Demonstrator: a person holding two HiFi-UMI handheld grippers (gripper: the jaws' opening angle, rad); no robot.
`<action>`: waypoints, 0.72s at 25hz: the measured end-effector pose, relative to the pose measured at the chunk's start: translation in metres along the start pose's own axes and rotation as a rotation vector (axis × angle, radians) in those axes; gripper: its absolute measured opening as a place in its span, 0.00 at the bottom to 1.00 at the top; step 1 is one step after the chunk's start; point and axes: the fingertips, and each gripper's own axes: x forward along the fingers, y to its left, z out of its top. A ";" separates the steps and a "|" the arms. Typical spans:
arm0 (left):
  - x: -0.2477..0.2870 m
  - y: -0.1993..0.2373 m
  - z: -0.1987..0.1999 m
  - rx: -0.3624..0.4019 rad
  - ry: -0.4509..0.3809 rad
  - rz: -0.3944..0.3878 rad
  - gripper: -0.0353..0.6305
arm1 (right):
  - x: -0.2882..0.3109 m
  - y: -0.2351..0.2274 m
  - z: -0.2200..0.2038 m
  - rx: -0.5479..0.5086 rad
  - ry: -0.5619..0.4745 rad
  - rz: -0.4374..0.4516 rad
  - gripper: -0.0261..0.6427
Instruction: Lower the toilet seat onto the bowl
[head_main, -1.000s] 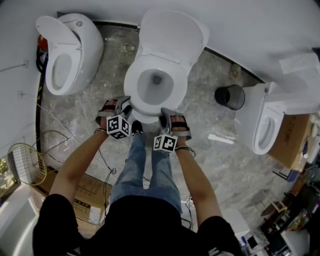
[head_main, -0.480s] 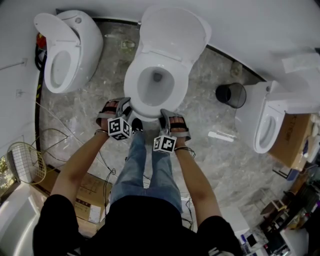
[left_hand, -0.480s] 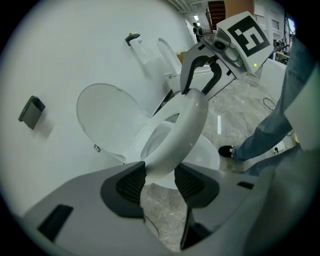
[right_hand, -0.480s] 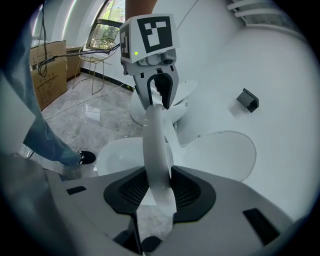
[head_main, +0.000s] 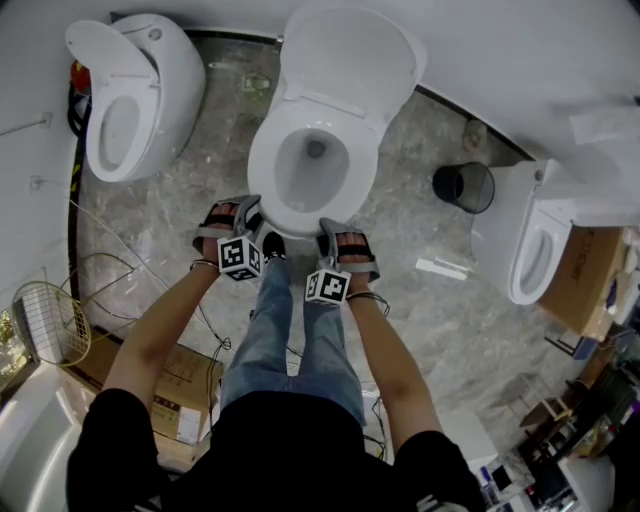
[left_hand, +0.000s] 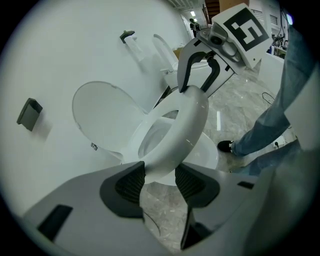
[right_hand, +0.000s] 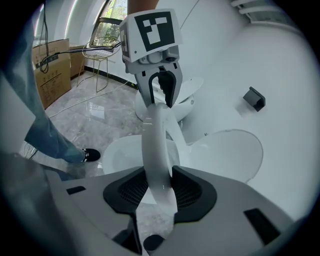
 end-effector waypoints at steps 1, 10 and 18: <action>0.001 -0.001 -0.001 0.003 0.002 0.001 0.34 | 0.001 0.002 0.000 -0.003 0.001 0.003 0.27; 0.008 -0.014 -0.008 0.031 0.038 0.001 0.35 | 0.008 0.018 -0.003 -0.020 0.003 0.029 0.28; 0.002 -0.022 -0.028 -0.204 0.055 -0.023 0.42 | -0.002 0.021 -0.013 0.107 -0.010 0.040 0.35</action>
